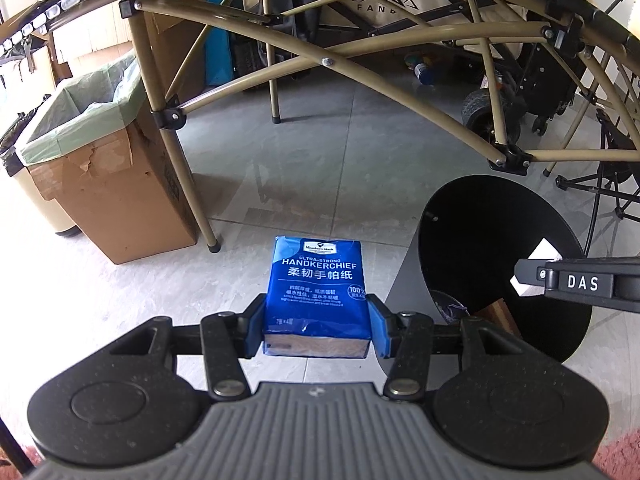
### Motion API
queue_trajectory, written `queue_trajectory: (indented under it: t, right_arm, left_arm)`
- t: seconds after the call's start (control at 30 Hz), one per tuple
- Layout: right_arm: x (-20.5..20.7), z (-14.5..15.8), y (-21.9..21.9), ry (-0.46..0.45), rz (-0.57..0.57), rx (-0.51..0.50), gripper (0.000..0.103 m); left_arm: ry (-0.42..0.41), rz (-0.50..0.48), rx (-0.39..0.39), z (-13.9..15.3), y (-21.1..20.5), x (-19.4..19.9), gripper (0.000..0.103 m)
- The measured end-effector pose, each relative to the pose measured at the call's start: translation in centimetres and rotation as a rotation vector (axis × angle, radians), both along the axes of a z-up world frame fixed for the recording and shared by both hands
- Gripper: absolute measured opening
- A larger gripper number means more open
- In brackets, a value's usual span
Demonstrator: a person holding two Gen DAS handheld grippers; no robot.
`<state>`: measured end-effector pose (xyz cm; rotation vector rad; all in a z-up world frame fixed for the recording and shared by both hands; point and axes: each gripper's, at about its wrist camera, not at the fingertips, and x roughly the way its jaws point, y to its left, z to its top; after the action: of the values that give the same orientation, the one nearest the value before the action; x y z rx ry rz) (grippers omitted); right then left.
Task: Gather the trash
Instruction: 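Open the right gripper to drop the white wedge into the bin, then move the left gripper over the bin and open it to drop the tissue pack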
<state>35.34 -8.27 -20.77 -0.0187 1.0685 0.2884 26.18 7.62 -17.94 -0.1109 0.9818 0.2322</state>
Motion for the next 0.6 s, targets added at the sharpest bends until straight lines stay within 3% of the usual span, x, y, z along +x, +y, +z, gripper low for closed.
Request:
queue_trajectory:
  t: [0.1, 0.17, 0.23, 0.27, 0.4, 0.6]
  right_arm:
    - [0.0, -0.09, -0.05, 0.008, -0.006, 0.003, 0.035]
    - [0.0, -0.03, -0.11, 0.007, -0.013, 0.002, 0.045]
    - [0.07, -0.02, -0.1, 0.01, -0.027, -0.006, 0.085]
    - [0.05, 0.01, -0.11, 0.007, -0.035, -0.015, 0.092]
    - [0.07, -0.16, -0.17, 0.015, -0.042, -0.038, 0.103]
    - [0.14, -0.42, -0.6, 0.032, -0.048, -0.031, 0.103]
  left_arm:
    - [0.0, 0.0, 0.0, 0.0, -0.01, -0.02, 0.051]
    - [0.0, 0.001, 0.0, 0.0, 0.0, -0.02, 0.051]
    - [0.0, 0.001, 0.0, 0.0, 0.0, -0.02, 0.051]
    - [0.0, 0.0, -0.001, 0.0, 0.02, -0.03, 0.051]
    - [-0.005, 0.002, 0.001, -0.02, 0.07, -0.17, 0.051]
    - [-0.006, 0.0, 0.002, -0.01, 0.08, -0.25, 0.051]
